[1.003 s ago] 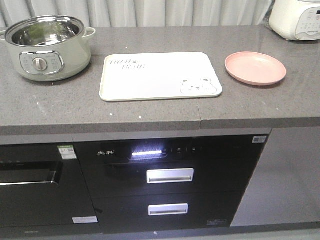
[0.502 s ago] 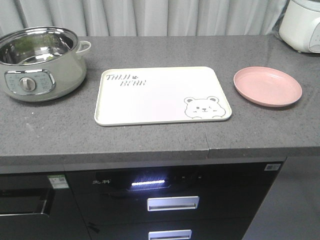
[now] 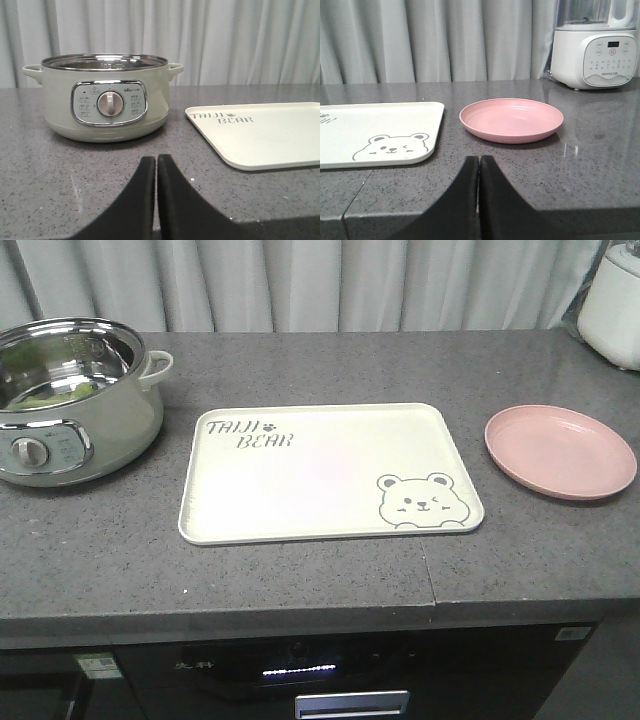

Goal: Transfer vegetables to tray and serve

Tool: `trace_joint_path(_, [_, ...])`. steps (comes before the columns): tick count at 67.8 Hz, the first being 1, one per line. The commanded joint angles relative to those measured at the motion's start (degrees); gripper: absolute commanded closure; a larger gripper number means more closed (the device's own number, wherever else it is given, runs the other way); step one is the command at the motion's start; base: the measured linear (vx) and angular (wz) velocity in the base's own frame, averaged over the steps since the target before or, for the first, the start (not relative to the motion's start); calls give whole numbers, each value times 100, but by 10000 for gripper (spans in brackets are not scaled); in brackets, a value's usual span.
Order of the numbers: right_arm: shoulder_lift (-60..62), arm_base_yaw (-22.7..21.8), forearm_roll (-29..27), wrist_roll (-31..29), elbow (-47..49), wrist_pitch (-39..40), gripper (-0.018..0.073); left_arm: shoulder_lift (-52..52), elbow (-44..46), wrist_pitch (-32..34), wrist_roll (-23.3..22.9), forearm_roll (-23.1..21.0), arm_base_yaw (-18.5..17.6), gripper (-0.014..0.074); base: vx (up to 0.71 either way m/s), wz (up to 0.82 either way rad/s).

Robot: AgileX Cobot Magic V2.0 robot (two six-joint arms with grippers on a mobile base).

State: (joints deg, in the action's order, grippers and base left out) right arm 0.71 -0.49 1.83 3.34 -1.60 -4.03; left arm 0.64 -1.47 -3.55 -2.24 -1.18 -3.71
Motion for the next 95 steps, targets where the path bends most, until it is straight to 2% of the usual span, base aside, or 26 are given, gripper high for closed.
trace_joint_path(1, [47, -18, 51, -42, -91, 446, 565, 82, -153, 417, -49, -15, 1, 602, 14, 2])
trace_joint_path(95, [47, -18, 51, -42, -91, 446, 565, 82, -153, 417, -49, -15, 1, 602, 6, 1])
